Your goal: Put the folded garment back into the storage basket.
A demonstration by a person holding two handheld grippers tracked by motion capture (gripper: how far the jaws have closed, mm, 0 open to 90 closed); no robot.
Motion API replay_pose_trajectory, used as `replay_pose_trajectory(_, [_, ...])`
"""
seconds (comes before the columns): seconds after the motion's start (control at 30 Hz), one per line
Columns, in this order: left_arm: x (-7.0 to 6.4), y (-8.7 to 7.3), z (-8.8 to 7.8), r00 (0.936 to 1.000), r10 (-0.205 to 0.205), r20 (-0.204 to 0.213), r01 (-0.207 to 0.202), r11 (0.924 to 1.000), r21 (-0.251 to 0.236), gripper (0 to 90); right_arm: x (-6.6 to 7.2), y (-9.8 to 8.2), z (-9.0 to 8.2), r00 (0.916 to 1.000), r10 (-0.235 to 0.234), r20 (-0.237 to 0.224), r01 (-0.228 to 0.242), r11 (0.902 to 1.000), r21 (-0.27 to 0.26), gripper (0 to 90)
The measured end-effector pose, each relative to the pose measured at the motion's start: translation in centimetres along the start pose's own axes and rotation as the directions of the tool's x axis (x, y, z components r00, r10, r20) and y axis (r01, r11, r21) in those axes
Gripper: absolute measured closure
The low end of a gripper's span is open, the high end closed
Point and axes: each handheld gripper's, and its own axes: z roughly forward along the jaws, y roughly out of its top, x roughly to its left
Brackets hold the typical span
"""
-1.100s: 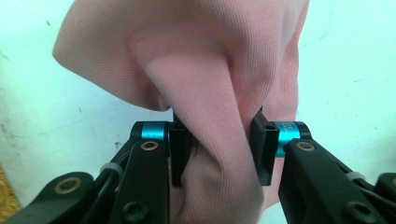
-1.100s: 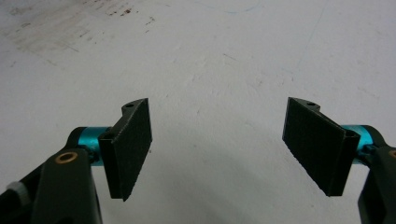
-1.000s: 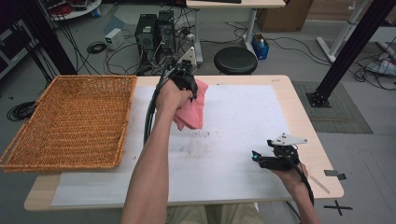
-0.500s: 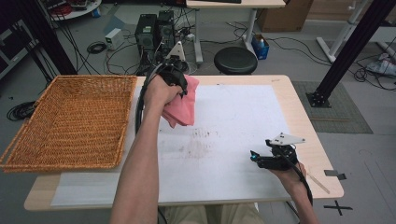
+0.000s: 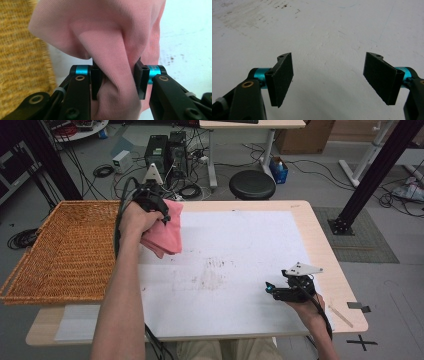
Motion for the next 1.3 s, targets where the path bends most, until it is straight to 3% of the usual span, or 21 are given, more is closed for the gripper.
replay_pose_trajectory(0.5, [6.8,-2.1,-1.3,0.9956,-0.089,-0.032,0.089,0.9961,-0.001,66.4,0.6,0.4,0.7,0.9998,-0.017,-0.013,0.017,0.9998,0.011,23.8])
replay_pose_trajectory(0.9, [10.9,-3.9,-1.6,0.9875,-0.145,-0.062,0.146,0.9891,0.016,66.3,1.2,0.5,1.3,0.9995,-0.025,-0.022,0.025,0.9994,0.023,23.8])
replay_pose_trajectory(1.13, [13.8,-5.7,0.3,0.9799,-0.188,-0.068,0.191,0.9809,0.039,66.0,1.5,0.6,1.4,0.9993,-0.028,-0.024,0.028,0.9992,0.028,23.8])
replay_pose_trajectory(1.3, [16.3,-8.0,4.4,0.9789,-0.194,-0.062,0.199,0.9768,0.079,65.5,1.5,0.5,1.3,0.9996,-0.024,-0.016,0.024,0.9994,0.026,23.8])
